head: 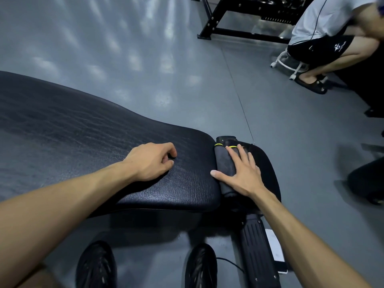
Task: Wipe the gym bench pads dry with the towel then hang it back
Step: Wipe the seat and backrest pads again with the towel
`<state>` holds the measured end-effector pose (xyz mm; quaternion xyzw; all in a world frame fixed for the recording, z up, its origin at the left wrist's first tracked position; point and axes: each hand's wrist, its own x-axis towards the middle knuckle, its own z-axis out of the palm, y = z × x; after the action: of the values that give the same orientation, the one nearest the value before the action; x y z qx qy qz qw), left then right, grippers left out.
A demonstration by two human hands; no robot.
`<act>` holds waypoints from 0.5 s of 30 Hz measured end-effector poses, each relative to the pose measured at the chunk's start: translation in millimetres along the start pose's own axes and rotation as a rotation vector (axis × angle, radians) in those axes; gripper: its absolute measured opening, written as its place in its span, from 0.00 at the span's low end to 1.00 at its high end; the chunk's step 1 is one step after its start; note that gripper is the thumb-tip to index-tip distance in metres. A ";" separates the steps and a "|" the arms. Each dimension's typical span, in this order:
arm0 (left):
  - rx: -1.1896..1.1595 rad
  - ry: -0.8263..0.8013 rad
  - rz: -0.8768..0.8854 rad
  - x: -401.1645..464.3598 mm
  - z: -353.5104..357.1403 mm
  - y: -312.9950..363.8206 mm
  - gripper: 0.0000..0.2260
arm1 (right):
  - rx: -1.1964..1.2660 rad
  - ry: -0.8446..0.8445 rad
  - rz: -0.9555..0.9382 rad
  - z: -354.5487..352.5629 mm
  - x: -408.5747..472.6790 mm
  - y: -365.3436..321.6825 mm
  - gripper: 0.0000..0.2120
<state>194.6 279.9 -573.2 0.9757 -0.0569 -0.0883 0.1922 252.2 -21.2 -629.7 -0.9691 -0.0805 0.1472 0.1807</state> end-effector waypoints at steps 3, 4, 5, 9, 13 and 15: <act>0.000 -0.011 0.001 -1.3 -1.3 1.6 0.09 | -0.020 0.034 -0.055 5.8 -20.3 6.8 0.43; 0.000 -0.015 0.000 -2.0 -1.7 2.0 0.09 | -0.032 0.052 -0.073 7.9 -29.5 9.9 0.40; 0.003 -0.018 0.000 -2.8 -1.8 2.3 0.09 | -0.047 0.064 -0.080 10.6 -39.6 12.3 0.39; 0.038 -0.012 0.016 -4.5 -0.4 5.9 0.11 | -0.134 0.124 -0.066 27.0 -72.3 8.9 0.36; 0.033 -0.013 0.009 -3.0 0.7 6.1 0.11 | -0.191 0.085 -0.050 19.6 -62.1 0.9 0.33; 0.035 -0.009 0.013 -1.2 2.0 4.8 0.10 | -0.207 0.057 -0.072 8.7 -45.1 0.6 0.30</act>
<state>192.7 274.9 -573.0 0.9781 -0.0656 -0.0906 0.1756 206.9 -28.3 -626.0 -0.9829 -0.1248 0.1041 0.0868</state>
